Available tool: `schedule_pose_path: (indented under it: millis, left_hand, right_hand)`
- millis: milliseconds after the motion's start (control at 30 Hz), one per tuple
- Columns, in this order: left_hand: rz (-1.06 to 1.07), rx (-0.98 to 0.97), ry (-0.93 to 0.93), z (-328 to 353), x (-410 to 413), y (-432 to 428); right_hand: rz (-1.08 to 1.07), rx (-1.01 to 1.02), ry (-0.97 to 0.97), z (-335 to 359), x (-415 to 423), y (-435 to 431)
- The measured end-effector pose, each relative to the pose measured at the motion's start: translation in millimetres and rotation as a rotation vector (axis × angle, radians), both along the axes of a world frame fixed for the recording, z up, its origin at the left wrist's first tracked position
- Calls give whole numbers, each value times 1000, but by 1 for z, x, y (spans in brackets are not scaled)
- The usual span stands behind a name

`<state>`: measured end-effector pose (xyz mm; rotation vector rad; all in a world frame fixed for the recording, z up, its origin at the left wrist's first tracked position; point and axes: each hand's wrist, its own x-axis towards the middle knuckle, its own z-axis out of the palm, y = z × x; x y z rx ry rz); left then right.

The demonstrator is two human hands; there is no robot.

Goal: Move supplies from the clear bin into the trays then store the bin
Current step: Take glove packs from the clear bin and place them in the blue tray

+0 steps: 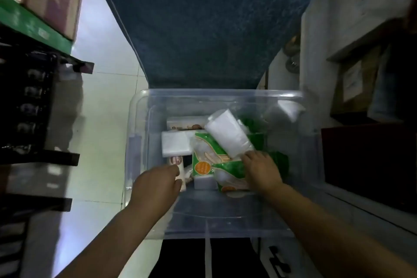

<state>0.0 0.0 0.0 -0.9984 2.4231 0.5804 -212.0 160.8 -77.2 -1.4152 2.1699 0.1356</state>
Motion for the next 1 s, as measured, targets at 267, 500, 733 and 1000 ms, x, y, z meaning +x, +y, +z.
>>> schedule_pose_path:
  millis: [267, 500, 733, 1000]
  left_hand:
    - [29, 74, 49, -18, 6, -13]
    - [201, 200, 173, 0, 2, -27]
    - [313, 314, 196, -24, -36, -32]
    - [607, 470, 122, -100, -85, -18]
  right_hand:
    - [52, 159, 93, 2, 5, -1]
    - [-537, -277, -313, 65, 25, -32]
    - [-754, -408, -149, 85, 14, -30]
    - [-1027, -401, -62, 69, -24, 24]
